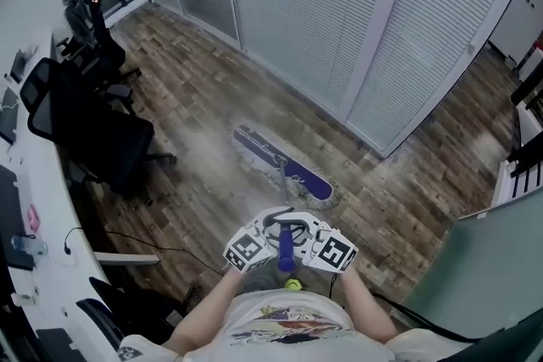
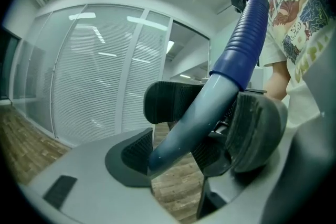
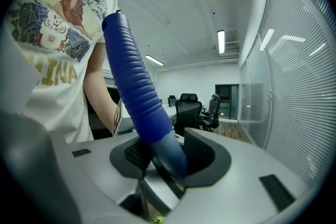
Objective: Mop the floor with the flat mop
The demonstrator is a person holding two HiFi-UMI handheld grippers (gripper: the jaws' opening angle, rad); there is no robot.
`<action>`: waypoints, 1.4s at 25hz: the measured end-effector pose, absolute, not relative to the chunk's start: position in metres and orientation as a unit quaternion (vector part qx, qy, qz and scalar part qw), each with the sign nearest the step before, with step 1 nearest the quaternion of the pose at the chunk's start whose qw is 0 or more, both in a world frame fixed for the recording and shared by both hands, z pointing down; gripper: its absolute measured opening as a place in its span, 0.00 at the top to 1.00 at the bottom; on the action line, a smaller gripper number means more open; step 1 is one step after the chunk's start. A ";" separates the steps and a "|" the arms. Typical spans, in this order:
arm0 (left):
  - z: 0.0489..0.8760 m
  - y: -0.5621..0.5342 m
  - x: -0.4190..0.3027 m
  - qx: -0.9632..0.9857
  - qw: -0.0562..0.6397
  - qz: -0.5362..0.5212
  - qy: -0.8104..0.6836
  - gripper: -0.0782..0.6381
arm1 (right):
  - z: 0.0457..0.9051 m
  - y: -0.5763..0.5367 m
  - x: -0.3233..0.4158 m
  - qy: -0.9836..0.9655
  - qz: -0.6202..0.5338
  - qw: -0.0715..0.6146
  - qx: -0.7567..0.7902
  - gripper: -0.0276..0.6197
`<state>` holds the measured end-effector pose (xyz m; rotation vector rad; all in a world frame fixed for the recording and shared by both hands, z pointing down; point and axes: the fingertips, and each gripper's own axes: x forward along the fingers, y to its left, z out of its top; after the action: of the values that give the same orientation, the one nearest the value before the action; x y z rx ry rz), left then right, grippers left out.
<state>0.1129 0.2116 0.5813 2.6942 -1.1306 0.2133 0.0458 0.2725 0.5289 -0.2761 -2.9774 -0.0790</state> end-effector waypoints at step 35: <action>0.575 0.220 0.115 0.909 0.097 0.057 -0.402 0.61 | 0.530 0.287 0.052 -0.982 -0.050 0.083 -0.163 0.71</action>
<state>0.1148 0.2201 0.5747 2.6903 -1.1909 0.1694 0.0521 0.2869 0.5300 -0.4853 -2.9312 -0.1502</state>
